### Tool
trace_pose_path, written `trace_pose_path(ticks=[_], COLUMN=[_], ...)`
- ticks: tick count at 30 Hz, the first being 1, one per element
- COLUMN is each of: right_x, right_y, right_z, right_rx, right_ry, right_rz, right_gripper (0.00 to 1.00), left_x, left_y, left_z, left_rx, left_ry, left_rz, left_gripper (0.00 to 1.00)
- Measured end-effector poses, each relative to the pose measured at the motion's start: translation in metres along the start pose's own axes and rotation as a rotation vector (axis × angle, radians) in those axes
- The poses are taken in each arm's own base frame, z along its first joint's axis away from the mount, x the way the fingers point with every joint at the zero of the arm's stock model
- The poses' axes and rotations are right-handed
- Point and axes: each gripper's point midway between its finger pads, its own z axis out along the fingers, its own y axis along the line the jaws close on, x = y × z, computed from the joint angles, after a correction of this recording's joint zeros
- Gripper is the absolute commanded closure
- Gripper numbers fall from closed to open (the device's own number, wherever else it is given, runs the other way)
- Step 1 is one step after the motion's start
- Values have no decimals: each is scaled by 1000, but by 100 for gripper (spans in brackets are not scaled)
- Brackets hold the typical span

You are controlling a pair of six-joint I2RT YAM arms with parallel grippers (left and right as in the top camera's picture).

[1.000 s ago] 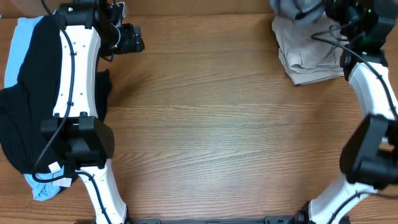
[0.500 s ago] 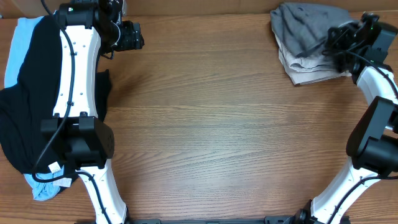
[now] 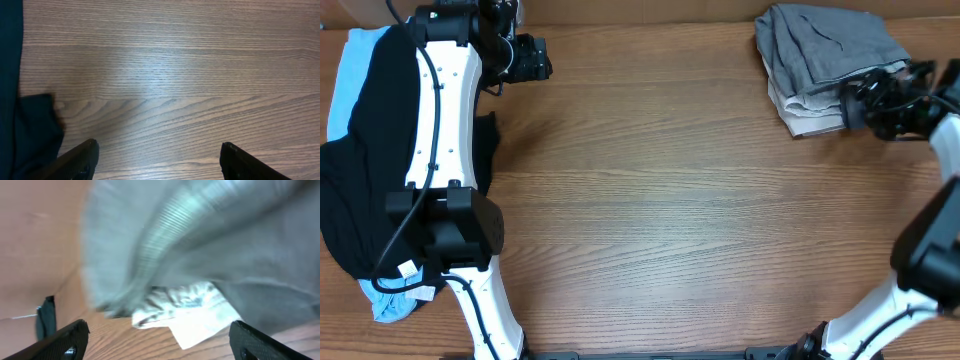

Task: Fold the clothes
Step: 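Lower the shorts onto the stack and open the right gripper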

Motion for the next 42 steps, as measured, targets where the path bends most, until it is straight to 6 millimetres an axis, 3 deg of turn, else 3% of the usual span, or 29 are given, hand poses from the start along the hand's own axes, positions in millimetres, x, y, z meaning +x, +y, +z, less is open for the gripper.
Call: trace_pose_path(ticks=[2,3,7,9,11,15,19,22,26,31,36,39,42], right_x=[-15,-22,-53,-65,-72,-86,-87,-81,-54,-16,-11,-12,-17], right_y=[24,38,90,110,123,137,126,94,27,-32,-40,-38,-26], right_z=[-26,-39,-82,-89,-85,-54,-10,29,82,124,131,128,115], right_rx=[1,3,28,46,69,129,194,266,366,429,437,436,433], right_ry=[-75,-117,-312,-388,-436,-516,-521,-471,-318,-162,-139,-144,-154], right_rz=[-104,-159,-362,-443,-503,-631,-676,-666,-612,-561,-552,-546,-546], right_gripper=[15,25,84,92,93,92,91,91,87,87,84,69,46], left_x=[1,1,2,2,2,2,1,1,-1,-3,-3,-3,-3], left_y=[0,0,0,0,0,0,0,0,0,0,0,0,0], left_z=[0,0,0,0,0,0,0,0,0,0,0,0,0], left_rx=[-1,0,-1,-1,-1,-1,-1,-1,0,1,0,1,1], left_ry=[3,6,7,7,7,6,4,3,-4,-12,-12,-12,-12], left_rz=[-1,-1,-4,-5,-5,-5,-4,-4,-2,-1,-11,-15,-15], left_gripper=[20,20,20,20,20,20,20,20,20,14,0,0,0])
